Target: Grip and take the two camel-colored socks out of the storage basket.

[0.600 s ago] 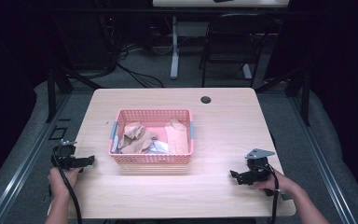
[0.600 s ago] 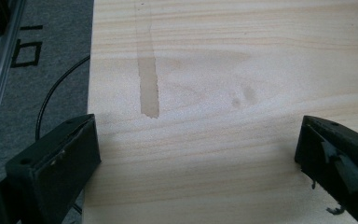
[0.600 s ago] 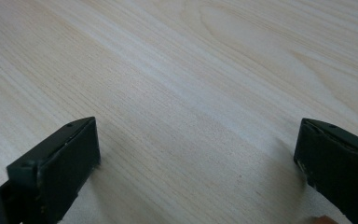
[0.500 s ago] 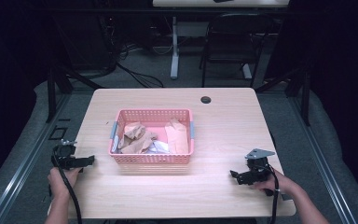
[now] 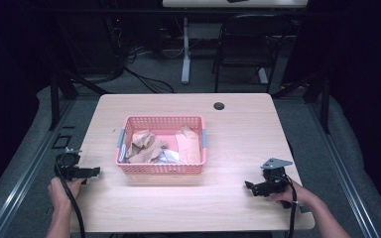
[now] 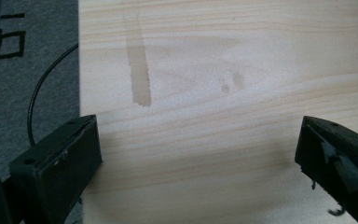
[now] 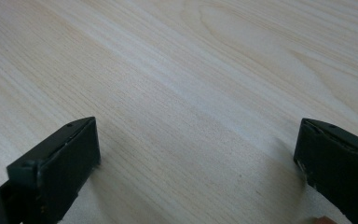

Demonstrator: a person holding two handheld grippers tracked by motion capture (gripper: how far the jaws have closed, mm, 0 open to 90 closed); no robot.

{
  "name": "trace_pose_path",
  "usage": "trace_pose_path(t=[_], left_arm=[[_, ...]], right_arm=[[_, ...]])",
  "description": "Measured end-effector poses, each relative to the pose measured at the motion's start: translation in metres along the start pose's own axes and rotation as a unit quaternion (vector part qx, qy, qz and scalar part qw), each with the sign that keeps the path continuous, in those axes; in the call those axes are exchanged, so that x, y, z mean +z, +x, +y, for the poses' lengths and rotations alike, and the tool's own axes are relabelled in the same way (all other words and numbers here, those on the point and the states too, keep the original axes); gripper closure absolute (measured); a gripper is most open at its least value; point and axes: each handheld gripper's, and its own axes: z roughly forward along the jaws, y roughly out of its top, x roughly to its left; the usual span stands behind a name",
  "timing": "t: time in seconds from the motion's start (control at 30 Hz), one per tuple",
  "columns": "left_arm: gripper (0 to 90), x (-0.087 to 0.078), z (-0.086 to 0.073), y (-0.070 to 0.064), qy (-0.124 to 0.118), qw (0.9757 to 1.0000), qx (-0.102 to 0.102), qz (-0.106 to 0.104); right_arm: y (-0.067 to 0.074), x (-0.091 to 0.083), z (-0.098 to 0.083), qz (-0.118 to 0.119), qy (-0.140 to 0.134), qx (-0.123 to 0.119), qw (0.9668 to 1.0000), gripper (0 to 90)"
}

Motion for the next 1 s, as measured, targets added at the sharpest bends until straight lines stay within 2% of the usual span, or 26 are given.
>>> trace_pose_path(t=[0.13, 0.27, 0.37, 0.6, 0.73, 0.87, 1.0], left_arm=[[0.0, -0.008, 0.003, 0.002, -0.006, 1.0, -0.002, -0.003], [0.0, -0.019, 0.008, 0.0, -0.014, 0.9999, 0.007, -0.006], [0.0, -0.026, 0.015, -0.007, -0.012, 0.9997, 0.019, -0.011], [0.0, -0.036, 0.029, -0.019, 0.001, 0.9991, 0.033, -0.026], [0.0, -0.045, 0.037, -0.023, -0.007, 0.9988, 0.037, -0.03], [0.0, -0.052, 0.046, -0.032, -0.006, 0.9979, 0.055, -0.033], [0.0, -0.058, 0.052, -0.038, -0.01, 0.9971, 0.063, -0.042]], right_arm=[[0.0, 0.0, 0.0, -0.002, -0.001, 0.0, 1.0, 0.0], [0.0, 0.0, 0.0, -0.001, -0.001, 0.001, 1.0, 0.0], [0.0, 0.0, 0.0, -0.001, 0.001, -0.003, 1.0, 0.0], [0.0, -0.001, -0.001, -0.004, 0.001, -0.003, 1.0, 0.0], [0.0, -0.001, -0.001, -0.003, 0.001, -0.003, 1.0, 0.0], [0.0, -0.001, -0.001, -0.002, 0.001, -0.001, 1.0, 0.0], [0.0, -0.001, -0.001, -0.003, 0.002, -0.003, 1.0, 0.0]])
